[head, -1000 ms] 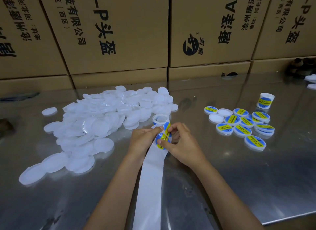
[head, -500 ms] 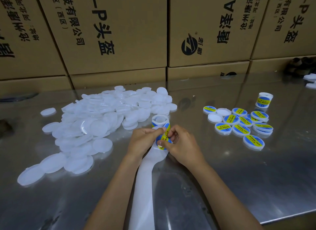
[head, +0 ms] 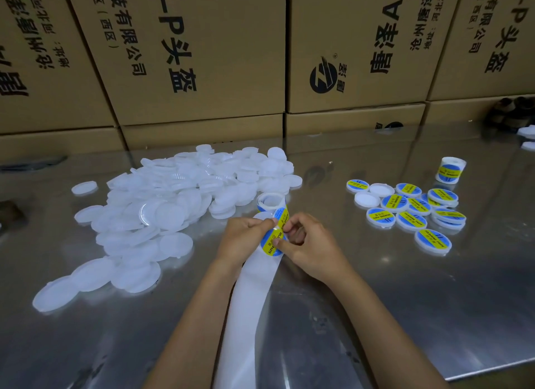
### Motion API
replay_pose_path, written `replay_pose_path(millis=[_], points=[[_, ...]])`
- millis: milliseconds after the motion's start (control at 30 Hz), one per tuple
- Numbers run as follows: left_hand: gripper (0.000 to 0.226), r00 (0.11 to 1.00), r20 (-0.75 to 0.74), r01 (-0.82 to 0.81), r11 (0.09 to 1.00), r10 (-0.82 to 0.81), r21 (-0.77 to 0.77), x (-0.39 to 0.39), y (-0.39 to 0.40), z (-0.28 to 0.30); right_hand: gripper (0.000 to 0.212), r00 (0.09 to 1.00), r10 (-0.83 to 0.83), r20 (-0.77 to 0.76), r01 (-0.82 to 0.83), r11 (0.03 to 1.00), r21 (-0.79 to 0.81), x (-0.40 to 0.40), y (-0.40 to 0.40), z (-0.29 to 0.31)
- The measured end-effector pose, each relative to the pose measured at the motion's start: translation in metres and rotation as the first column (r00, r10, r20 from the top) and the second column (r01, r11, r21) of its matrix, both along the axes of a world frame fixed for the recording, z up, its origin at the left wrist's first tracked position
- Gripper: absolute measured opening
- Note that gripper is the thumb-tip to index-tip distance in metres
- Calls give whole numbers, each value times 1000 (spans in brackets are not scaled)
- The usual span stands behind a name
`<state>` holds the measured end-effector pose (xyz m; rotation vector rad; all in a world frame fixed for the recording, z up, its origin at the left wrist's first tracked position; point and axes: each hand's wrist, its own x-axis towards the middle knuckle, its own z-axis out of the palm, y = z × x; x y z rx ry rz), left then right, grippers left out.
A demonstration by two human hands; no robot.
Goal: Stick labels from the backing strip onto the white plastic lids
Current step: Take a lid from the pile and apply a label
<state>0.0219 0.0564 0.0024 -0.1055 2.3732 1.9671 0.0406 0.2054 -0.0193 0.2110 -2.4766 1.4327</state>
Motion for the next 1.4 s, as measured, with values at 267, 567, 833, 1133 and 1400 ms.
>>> replay_pose_path(millis=[267,567,833,1133,1400], points=[[24,999,27,28,999,-29,20,3,2,1,22,996,-56,-68,60,996,60,0,-2,1],[23,1000,-18,-19,999,19,43,0,2,-3,24,994,13,-109,-13,1000,6,4,-4,5],[16,1000,3,-20,997,20,69,1,2,0,25,978,175,110,-118,910,-397,14,-1,28],[14,997,-81,5,1000,-8,-28,1,3,0,26,952,276,129,-91,660,-746,16,8,37],[38,943,-217,-178,933,253,312,-2,-5,9,28,968,197,155,-10,649,-761,13,5,35]])
